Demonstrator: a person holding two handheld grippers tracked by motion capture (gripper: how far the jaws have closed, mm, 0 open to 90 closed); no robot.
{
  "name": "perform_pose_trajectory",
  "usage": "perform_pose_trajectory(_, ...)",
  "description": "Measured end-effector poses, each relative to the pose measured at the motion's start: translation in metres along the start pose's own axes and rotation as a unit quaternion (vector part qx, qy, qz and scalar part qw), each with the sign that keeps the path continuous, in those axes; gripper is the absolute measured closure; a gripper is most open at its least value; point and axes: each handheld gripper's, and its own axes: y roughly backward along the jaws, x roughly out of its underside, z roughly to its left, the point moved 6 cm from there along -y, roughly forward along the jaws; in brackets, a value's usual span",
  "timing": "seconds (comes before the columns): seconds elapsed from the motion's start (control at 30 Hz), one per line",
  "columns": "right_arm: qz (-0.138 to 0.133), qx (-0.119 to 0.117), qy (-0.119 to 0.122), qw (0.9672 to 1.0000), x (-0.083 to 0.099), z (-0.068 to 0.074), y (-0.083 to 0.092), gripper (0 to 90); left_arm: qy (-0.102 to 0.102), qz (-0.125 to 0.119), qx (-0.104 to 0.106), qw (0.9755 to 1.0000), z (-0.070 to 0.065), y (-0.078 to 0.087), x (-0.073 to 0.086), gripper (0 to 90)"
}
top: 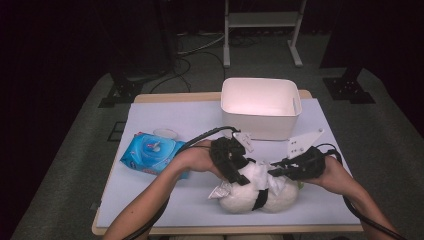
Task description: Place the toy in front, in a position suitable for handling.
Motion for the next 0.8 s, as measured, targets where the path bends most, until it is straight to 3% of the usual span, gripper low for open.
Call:
perform_pose_trajectory(0.2, -0.016, 0.013, -0.017, 0.9996, 0.008, -0.009, 0.009, 79.1, -0.022, 0.017, -0.001, 0.9996, 0.011, 0.002, -0.016, 34.7)
perform_pose_trajectory(0.43, -0.012, 0.025, -0.017, 0.9995, -0.001, -0.025, 0.013, 79.0, -0.045, 0.028, -0.025, 0.9983, 0.026, 0.01, -0.026, 35.1)
perform_pose_trajectory(0.63, 0.007, 0.015, -0.004, 0.9999, -0.009, -0.031, -0.005, 79.1, -0.05, 0.029, -0.026, 0.998, 0.032, 0.005, -0.014, 34.4)
perform_pose_trajectory(0.8, 0.011, 0.014, -0.003, 0.9998, -0.008, -0.033, -0.005, 79.1, -0.043, -0.003, -0.029, 0.9987, 0.026, 0.004, 0.001, 34.2)
